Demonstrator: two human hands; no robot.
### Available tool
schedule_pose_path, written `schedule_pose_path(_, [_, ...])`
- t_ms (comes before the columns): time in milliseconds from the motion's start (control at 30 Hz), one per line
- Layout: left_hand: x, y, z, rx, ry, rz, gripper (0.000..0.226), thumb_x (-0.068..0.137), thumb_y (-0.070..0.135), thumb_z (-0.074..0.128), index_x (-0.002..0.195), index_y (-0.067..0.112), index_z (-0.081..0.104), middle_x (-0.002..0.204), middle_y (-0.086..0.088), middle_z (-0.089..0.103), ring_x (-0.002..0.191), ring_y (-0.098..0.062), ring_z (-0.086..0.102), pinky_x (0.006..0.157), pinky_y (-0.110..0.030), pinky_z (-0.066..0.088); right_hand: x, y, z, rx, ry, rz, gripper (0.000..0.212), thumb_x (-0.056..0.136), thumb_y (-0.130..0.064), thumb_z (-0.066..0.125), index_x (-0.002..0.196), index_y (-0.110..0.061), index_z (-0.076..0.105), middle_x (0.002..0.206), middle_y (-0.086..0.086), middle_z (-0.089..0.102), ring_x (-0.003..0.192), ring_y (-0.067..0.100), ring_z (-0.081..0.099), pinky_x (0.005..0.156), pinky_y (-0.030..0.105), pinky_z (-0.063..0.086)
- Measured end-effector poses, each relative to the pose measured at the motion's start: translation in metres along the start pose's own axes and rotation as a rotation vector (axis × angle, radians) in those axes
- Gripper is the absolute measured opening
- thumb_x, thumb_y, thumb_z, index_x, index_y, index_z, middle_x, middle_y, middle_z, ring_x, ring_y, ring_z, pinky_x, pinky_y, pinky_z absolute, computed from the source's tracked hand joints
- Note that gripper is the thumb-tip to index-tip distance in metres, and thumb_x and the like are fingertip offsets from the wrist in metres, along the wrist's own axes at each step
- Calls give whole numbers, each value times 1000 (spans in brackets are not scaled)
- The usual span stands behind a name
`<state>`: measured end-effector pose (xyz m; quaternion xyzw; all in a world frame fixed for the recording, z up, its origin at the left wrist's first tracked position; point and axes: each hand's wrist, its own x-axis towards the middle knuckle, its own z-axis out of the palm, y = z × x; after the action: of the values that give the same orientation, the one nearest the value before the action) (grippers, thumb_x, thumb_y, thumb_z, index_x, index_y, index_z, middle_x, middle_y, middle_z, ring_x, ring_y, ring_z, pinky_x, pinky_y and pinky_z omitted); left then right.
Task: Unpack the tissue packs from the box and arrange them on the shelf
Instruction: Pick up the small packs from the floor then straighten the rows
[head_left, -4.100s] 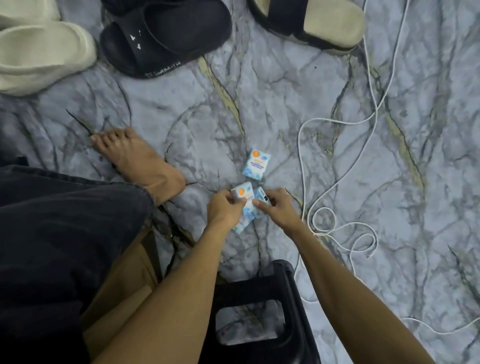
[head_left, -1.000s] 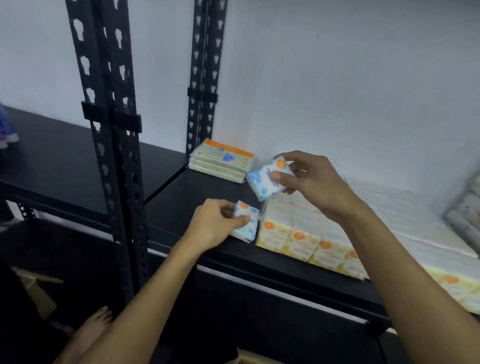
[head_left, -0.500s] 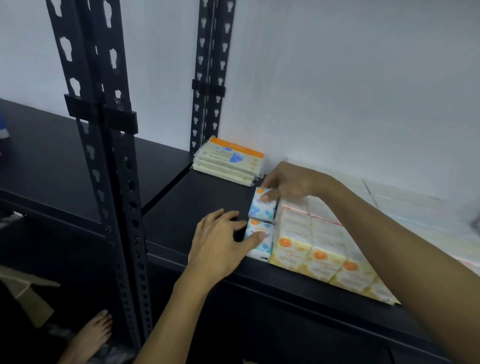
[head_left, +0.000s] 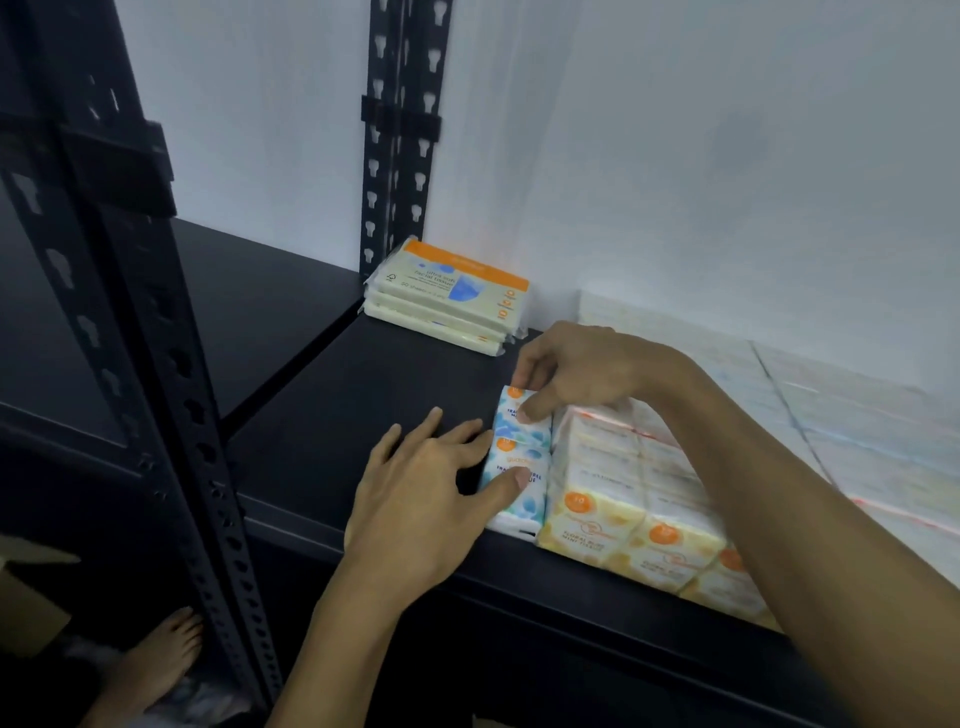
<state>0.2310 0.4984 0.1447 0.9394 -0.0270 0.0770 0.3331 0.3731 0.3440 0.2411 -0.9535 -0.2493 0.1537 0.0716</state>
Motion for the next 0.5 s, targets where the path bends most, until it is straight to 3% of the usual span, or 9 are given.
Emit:
schedule_pose_path(200, [-1, 1, -2, -6, -7, 0, 60, 92, 69, 47, 147, 45, 46, 157, 27, 36, 153, -1, 12, 123, -27, 0, -4, -3, 2, 0, 16, 0, 23, 78, -39, 80, 98, -32, 70, 96, -17, 70, 96, 7, 64, 90, 31, 44])
schedule_pose_path(333, [-4, 4, -5, -10, 1, -11, 62, 93, 69, 48, 149, 42, 46, 156, 26, 39, 153, -2, 13, 123, -28, 3, -5, -5, 2, 27, -22, 7, 23, 81, -34, 78, 102, -29, 69, 100, -13, 70, 98, 11, 65, 87, 31, 48])
schedule_pose_path(500, [-8, 8, -9, -31, -27, -11, 58, 95, 68, 48, 146, 42, 48, 156, 20, 42, 154, -7, 16, 123, -30, 4, -14, -11, -2, -6, 23, 11, 33, 84, -40, 75, 114, -32, 67, 117, -17, 63, 112, 9, 58, 100, 36, 44])
